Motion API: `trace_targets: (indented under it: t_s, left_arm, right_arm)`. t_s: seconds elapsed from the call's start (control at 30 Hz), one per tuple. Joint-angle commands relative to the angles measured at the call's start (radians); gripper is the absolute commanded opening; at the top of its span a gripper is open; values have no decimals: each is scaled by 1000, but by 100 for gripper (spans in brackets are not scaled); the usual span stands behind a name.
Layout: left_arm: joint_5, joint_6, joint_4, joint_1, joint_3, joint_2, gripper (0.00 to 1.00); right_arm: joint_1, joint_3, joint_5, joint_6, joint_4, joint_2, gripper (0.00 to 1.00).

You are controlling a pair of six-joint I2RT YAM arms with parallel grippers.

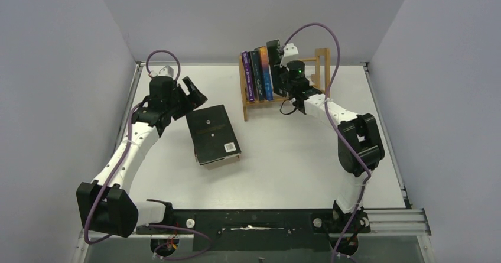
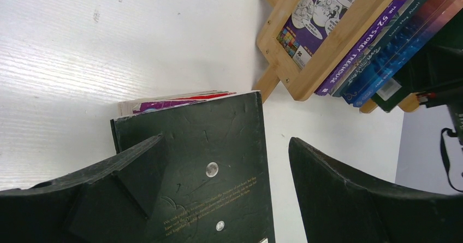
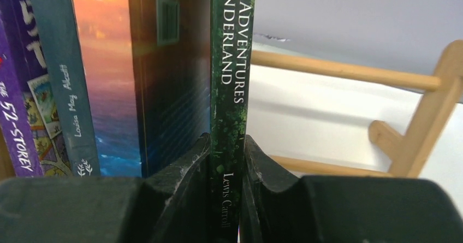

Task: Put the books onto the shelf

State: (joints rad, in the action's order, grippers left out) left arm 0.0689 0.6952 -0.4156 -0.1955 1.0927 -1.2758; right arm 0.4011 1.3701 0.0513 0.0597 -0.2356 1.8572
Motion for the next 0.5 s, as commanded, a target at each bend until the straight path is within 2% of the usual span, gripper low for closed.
trace_targets:
  t_s: [0.0,0.37,0.47]
  left_arm:
    - [10,-5,28,-1,7,28,82]
    - [6,-6,18,-1,-7,43,82]
    - [3,-6,16,-1,-7,46,82]
  right_arm:
    - [27,28,1,5,-175,4,0]
    - [51,57,1,49,-168,51,1]
    - [58,70,-4,52,-156,54,15]
